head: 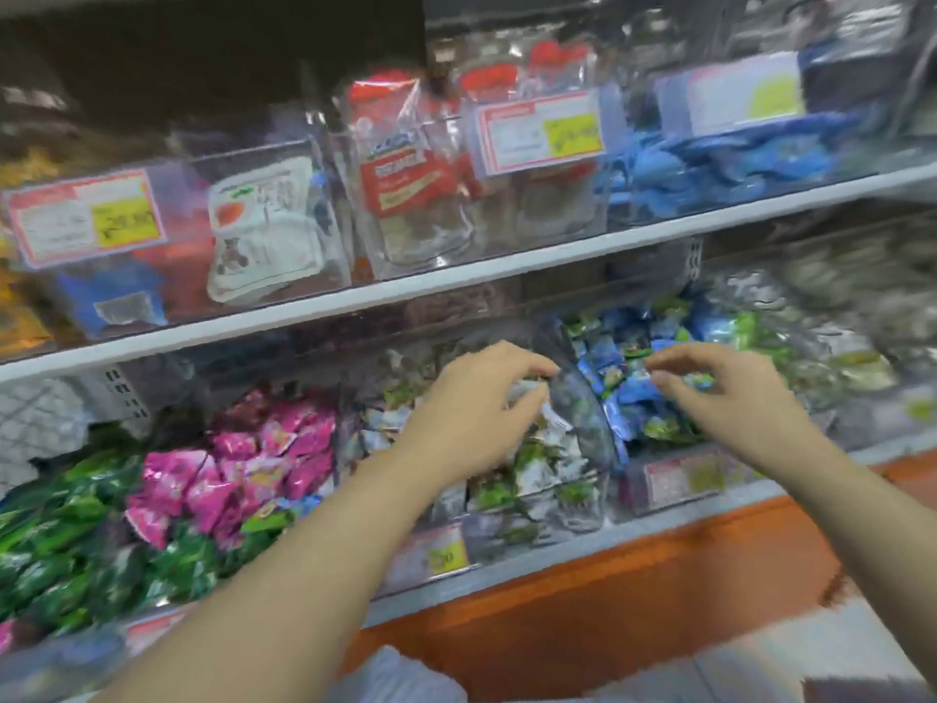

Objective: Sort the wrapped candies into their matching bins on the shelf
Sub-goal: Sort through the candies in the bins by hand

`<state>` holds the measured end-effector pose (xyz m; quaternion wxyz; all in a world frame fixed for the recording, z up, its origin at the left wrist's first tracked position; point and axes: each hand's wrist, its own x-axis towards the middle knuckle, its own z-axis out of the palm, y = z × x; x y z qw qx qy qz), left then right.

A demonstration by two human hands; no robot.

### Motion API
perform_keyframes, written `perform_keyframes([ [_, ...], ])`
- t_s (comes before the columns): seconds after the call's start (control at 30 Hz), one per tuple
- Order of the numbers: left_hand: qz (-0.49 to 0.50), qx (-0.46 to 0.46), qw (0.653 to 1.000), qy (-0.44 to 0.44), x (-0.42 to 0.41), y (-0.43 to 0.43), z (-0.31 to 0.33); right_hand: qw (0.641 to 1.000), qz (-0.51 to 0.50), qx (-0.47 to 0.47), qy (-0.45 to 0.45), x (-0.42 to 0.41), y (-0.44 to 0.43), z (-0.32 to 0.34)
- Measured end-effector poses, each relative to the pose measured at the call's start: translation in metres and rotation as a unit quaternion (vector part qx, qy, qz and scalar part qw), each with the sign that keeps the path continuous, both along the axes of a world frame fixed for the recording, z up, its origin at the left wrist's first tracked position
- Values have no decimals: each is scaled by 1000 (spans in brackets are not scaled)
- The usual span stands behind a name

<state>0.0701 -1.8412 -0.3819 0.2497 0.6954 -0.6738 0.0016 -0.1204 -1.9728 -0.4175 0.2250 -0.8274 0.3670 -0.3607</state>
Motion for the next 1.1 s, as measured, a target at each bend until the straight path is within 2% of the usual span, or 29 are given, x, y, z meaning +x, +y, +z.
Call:
perform_keyframes([
  [0.3, -128, 55, 989, -42, -62, -98, -12, 997, -62, 13, 38, -88, -46, -28],
  [0.43, -178, 97, 977, -72, -88, -130, -20, 992, -55, 30, 108, -102, -57, -37],
  [0.53, -191, 92, 975, -58, -107, -152, -27, 987, -46, 48, 144, -111, -63, -45],
  [0.63, -218, 103, 967, -88, -120, -175, -33, 988, -45, 54, 135, -117, -67, -46],
  [0.77, -218, 146, 941, -216, -123, -195, -39, 988, -62, 74, 121, -126, -69, -43],
  [0.87, -202, 153, 928, -275, -115, -202, -44, 987, -64, 95, 109, -131, -68, -44],
  [1.0, -228, 111, 915, -313, -116, -208, -47, 988, -69, 115, 80, -132, -72, -45],
  [1.1, -251, 87, 915, -305, -126, -213, -45, 987, -120, 99, 34, -133, -79, -43],
])
